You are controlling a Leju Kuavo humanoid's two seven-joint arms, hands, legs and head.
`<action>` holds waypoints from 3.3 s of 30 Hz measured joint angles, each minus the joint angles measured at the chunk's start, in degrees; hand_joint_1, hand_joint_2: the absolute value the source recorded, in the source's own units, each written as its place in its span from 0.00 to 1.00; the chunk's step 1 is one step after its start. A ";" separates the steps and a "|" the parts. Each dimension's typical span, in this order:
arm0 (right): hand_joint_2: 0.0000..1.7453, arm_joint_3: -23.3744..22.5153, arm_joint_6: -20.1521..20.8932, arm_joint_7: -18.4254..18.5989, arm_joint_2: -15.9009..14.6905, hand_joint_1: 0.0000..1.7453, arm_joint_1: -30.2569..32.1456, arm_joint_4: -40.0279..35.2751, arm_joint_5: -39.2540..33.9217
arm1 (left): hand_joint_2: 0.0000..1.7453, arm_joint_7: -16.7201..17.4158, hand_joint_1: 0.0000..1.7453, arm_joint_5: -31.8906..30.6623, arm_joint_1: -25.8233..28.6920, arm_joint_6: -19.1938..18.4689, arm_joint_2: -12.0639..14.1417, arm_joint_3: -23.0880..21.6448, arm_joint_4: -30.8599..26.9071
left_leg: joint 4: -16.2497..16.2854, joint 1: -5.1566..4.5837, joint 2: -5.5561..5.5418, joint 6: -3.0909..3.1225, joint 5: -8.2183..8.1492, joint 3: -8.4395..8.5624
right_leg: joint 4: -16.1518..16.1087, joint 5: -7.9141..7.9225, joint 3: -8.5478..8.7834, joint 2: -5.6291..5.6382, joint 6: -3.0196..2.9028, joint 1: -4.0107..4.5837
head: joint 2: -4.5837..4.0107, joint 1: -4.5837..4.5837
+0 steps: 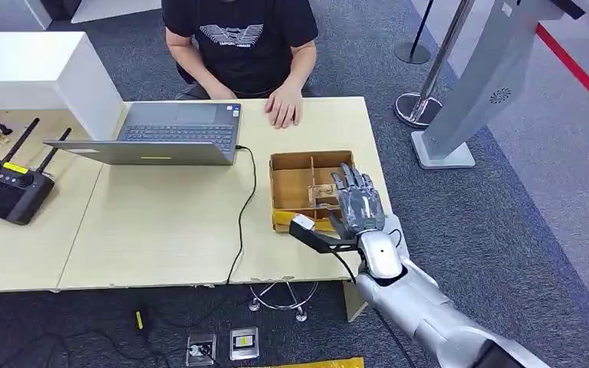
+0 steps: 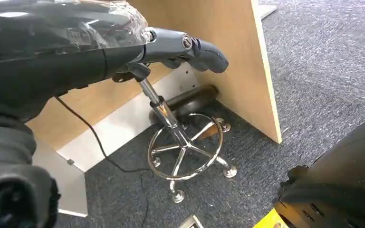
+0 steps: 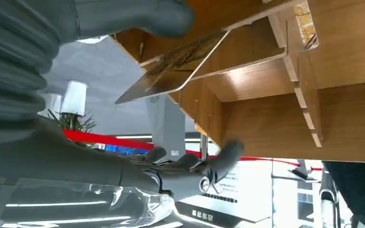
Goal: Pass the card to the sensor for recognition and then transmit it.
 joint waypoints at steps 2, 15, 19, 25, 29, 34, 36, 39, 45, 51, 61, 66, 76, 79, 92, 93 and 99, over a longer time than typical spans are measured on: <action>1.00 -0.26 0.07 -0.15 -0.02 1.00 0.02 0.02 -0.02 | 0.00 0.00 0.00 -0.18 -0.01 0.00 0.00 0.00 0.00 | 0.00 0.00 0.00 0.00 0.00 0.00 | 0.00 0.00 0.00 0.00 0.00 0.00 | 0.00 0.00; 1.00 -0.83 1.16 -0.87 -0.02 1.00 0.05 0.02 0.55 | 0.00 -0.13 0.00 -1.73 -0.13 0.00 -0.02 0.00 -0.02 | 0.00 0.00 0.00 0.00 0.00 0.00 | 0.00 0.00 0.00 0.00 0.00 0.00 | 0.00 -0.02; 1.00 -0.83 1.03 -1.09 0.00 1.00 0.05 0.15 0.15 | 0.00 -0.15 0.00 -1.84 -0.14 0.00 -0.02 0.00 -0.02 | 0.00 0.00 0.00 0.00 0.00 0.00 | 0.01 0.00 0.00 0.00 0.00 0.00 | 0.00 0.00; 1.00 -0.81 -0.13 -1.38 0.17 1.00 0.05 0.37 -0.13 | 0.00 -0.52 0.00 -2.08 -0.16 0.00 -0.02 0.00 -0.02 | 0.00 0.00 0.00 0.00 0.00 -0.01 | 0.01 0.00 0.01 -0.01 0.00 0.00 | 0.00 0.00; 1.00 -0.81 -3.25 -1.73 0.57 1.00 -0.16 0.00 1.11 | 0.00 -0.68 0.00 -2.41 -0.17 0.00 -0.04 0.00 -0.02 | 0.00 0.00 -0.01 0.00 0.00 -0.02 | 0.02 0.00 0.01 0.00 0.00 0.00 | 0.00 -0.02; 1.00 -0.90 -6.27 0.11 0.63 1.00 -1.79 -4.10 6.00 | 0.00 -0.85 0.00 -2.78 -0.17 0.00 -0.04 0.00 -0.02 | 0.00 0.00 -0.01 0.00 0.00 -0.02 | 0.03 0.00 0.01 0.00 0.00 0.00 | 0.00 0.00; 1.00 -0.90 -6.47 0.83 0.66 1.00 -2.77 -6.22 9.52 | 0.00 -0.94 0.00 -3.02 -0.17 0.00 -0.02 0.00 -0.02 | 0.00 0.00 -0.02 0.00 0.00 -0.01 | 0.02 0.00 0.01 0.00 0.00 0.00 | 0.00 -0.02; 1.00 -0.92 -6.16 1.27 0.74 1.00 -3.85 -8.79 11.35 | 0.00 -1.09 0.00 -3.13 -0.17 0.00 -0.02 0.02 -0.02 | 0.00 0.00 -0.02 0.00 0.00 -0.01 | 0.02 0.00 0.01 -0.01 0.00 0.00 | 0.00 0.00; 1.00 -0.94 -5.40 1.29 1.55 1.00 -5.57 -10.84 12.92 | 0.00 -1.11 0.00 -3.83 -0.17 0.02 0.00 0.02 -0.02 | 0.00 0.00 -0.02 0.00 0.00 -0.02 | 0.03 0.00 0.02 0.00 0.00 0.00 | 0.00 -0.02; 1.00 -0.98 -5.53 0.66 3.19 1.00 -6.74 -10.43 11.91 | 0.00 -1.11 0.00 -4.96 -0.25 0.09 0.00 0.04 -0.02 | 0.00 0.01 -0.04 0.00 0.00 -0.02 | 0.03 0.00 0.02 -0.01 0.00 0.01 | 0.00 0.00; 1.00 -0.94 -6.62 0.24 4.90 1.00 -7.17 -5.82 10.91 | 0.00 -0.89 0.00 -6.40 -0.42 0.09 -0.04 0.07 -0.02 | 0.00 0.01 -0.05 0.00 0.00 -0.02 | 0.02 0.00 0.02 -0.03 0.00 0.01 | 0.00 0.00; 1.00 -0.92 -6.42 1.27 4.81 1.00 -7.15 -4.59 10.84 | 0.00 -0.50 0.00 -7.21 -0.45 0.09 -0.02 0.07 -0.02 | 0.00 0.01 -0.05 0.00 0.00 -0.02 | 0.02 0.00 0.01 -0.02 0.00 0.01 | 0.00 0.00; 1.00 -0.90 -4.00 5.64 4.09 0.00 -6.97 -2.23 13.81 | 0.00 -0.48 0.00 -7.15 -0.44 0.07 0.00 0.07 -0.02 | 0.00 0.01 -0.05 0.00 0.00 -0.02 | 0.01 0.00 0.01 -0.03 0.00 0.01 | 0.00 0.00; 1.00 -0.90 -4.00 5.66 3.87 0.00 -6.97 -1.62 14.25 | 0.00 -0.48 0.00 -7.10 -0.44 0.09 0.02 0.07 -0.02 | 0.00 0.01 -0.05 0.00 0.00 -0.02 | 0.02 0.00 0.01 -0.02 0.00 0.01 | 0.00 0.02; 0.00 -0.88 -1.59 5.53 3.61 0.00 -7.47 0.20 14.11 | 0.00 -0.48 0.00 -7.08 -0.44 0.07 0.00 0.07 -0.02 | 0.00 0.01 -0.05 0.00 0.00 -0.01 | 0.01 0.00 0.00 -0.02 0.00 0.01 | 0.00 0.00; 0.00 -0.90 -1.59 5.23 3.52 0.00 -7.68 0.33 12.53 | 0.00 -0.48 0.00 -7.00 -0.44 0.07 0.00 0.07 -0.02 | 0.00 0.01 -0.05 0.00 0.00 -0.01 | 0.01 0.00 0.00 -0.02 0.00 0.01 | 0.00 0.00; 0.00 -5.33 -1.88 2.99 0.73 0.00 -9.01 2.47 -4.31 | 0.00 -0.44 0.00 -6.25 -0.42 0.09 0.02 0.02 -0.02 | 0.03 -0.04 -0.06 0.01 0.01 0.02 | -0.01 0.00 -0.01 -0.03 0.00 -0.03 | 0.00 0.00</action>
